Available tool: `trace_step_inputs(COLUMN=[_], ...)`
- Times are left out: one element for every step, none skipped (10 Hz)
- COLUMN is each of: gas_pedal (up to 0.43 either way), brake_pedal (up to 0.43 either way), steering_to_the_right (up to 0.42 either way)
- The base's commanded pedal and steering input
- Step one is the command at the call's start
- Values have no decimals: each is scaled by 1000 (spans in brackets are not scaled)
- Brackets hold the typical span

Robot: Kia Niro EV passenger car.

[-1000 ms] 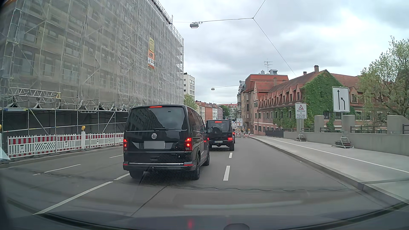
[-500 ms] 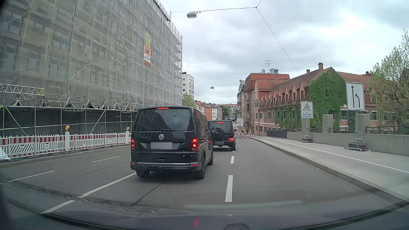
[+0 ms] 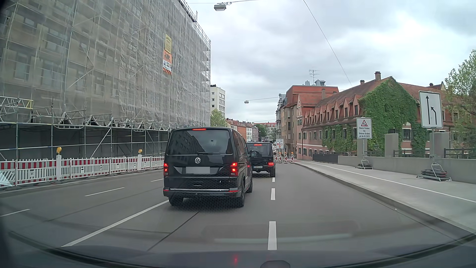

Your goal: Follow the waypoints while adhering to traffic rules and regulations

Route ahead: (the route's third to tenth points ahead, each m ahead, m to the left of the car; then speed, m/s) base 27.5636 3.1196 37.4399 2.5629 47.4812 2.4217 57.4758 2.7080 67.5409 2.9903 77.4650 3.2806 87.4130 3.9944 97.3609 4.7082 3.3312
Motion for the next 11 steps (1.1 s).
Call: trace_step_inputs(gas_pedal=[0, 0, 0, 0, 79, 79, 79, 87, 87, 87, 79], brake_pedal=[0, 0, 0, 0, 0, 0, 0, 0, 0, 0, 0], steering_to_the_right=[4, 4, 4, 4, 4, 3, 3, 3, 3, 3, 3])
